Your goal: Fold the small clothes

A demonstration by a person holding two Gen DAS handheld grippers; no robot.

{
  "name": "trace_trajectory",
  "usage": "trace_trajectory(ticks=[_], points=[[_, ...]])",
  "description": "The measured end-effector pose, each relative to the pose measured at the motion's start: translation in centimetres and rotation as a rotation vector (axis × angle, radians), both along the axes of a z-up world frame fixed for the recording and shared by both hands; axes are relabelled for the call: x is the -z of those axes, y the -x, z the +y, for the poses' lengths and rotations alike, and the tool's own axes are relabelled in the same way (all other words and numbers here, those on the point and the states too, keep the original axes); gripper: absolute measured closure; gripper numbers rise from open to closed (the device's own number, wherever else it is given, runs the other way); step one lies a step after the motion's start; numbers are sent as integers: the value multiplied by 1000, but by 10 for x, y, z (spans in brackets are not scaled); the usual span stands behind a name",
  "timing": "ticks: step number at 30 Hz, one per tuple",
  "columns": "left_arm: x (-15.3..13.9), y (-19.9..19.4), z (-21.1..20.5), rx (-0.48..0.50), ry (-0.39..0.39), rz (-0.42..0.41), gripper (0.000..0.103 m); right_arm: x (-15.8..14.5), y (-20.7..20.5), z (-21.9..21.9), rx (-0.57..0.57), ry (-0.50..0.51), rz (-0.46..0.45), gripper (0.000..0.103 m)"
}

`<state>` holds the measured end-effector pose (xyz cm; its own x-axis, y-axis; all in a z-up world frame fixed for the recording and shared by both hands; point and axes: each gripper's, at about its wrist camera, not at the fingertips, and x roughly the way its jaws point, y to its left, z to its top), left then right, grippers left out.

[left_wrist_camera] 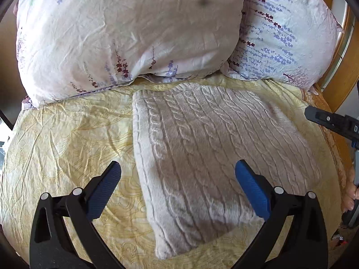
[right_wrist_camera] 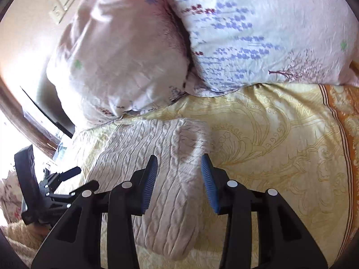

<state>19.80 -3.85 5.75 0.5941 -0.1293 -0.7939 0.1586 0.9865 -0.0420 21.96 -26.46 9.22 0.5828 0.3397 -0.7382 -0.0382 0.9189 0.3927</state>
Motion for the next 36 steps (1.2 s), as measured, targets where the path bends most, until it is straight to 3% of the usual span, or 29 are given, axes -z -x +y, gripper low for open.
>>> trace_trajectory(ticks=[8,12,14,19,22,26,30,33,36], points=[[-3,17,-15,26,-43,-44,2,8,36,51,-95,203,-29,65],[17,12,-22,30,-82,39,2,28,40,54,-83,280,38,65],[31,12,-20,29,-62,90,2,42,43,53,-69,316,84,66],[50,10,-9,30,21,132,2,51,44,52,-69,346,78,65],[35,24,8,12,76,83,2,33,52,42,-33,249,55,65],[17,51,29,-19,3,-41,2,18,70,25,38,179,14,65],[34,49,36,-79,-56,26,2,19,76,44,-23,258,-24,65],[43,46,44,-114,-28,61,2,19,76,59,-53,305,-49,65],[48,45,47,-94,-41,71,2,30,71,68,-85,345,-17,65]])
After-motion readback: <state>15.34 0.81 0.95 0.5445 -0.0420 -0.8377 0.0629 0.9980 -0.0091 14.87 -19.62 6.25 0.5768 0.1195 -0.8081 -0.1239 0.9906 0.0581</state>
